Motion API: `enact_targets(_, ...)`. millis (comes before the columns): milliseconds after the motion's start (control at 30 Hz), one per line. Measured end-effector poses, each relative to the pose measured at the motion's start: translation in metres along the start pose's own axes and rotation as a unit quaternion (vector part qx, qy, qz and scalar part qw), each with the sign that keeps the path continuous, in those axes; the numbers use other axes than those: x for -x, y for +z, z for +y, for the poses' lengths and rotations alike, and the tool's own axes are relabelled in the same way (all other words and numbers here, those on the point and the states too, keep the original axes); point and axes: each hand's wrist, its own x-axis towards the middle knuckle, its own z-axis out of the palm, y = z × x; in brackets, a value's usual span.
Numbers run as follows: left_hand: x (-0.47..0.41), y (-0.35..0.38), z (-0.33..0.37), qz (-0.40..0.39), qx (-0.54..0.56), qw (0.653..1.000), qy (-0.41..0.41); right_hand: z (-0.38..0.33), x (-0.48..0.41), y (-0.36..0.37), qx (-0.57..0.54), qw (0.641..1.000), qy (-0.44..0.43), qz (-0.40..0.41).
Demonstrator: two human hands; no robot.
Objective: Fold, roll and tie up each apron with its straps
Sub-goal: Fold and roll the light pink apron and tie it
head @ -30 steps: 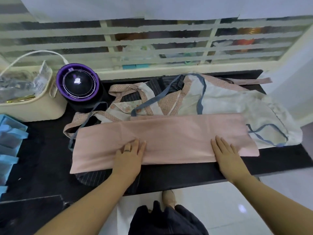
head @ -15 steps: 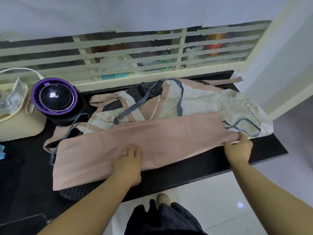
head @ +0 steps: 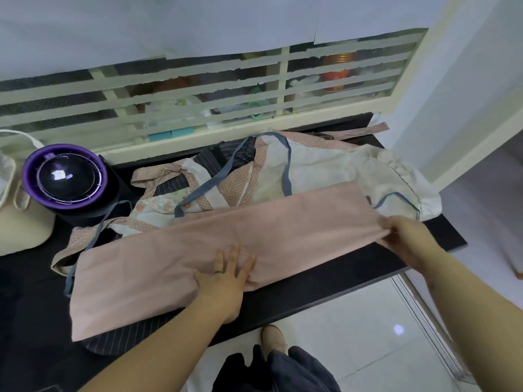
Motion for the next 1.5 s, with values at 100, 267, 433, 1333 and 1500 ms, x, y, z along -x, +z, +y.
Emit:
enact_targets(100,0.003,-0.019,-0.007,-0.046,0.056,0.997,0.036,0.018,-0.008,-0.001,0.276,0.952,-0.041,0.122)
enact_targets(267,-0.021,-0.068,-0.021,0.148,0.185,0.970,0.057,0.014,-0.007,0.038,0.389,0.869,-0.263,0.158)
enact_targets(433,-0.069,-0.098,-0.041,0.276,0.217,0.936,0.037,-0.004,-0.019,0.115,0.582,0.741,-0.308,-0.130)
enact_targets(1333,-0.096,-0.065,-0.054,0.412,0.124,0.903,0.015,-0.011,-0.081,0.145,0.705,0.605,-0.304,-0.212)
enact_targets(1500,-0.100,-0.062,-0.058,0.388,0.172,0.905,-0.003,-0.011,-0.084,0.142,0.728,0.591,-0.270,-0.218)
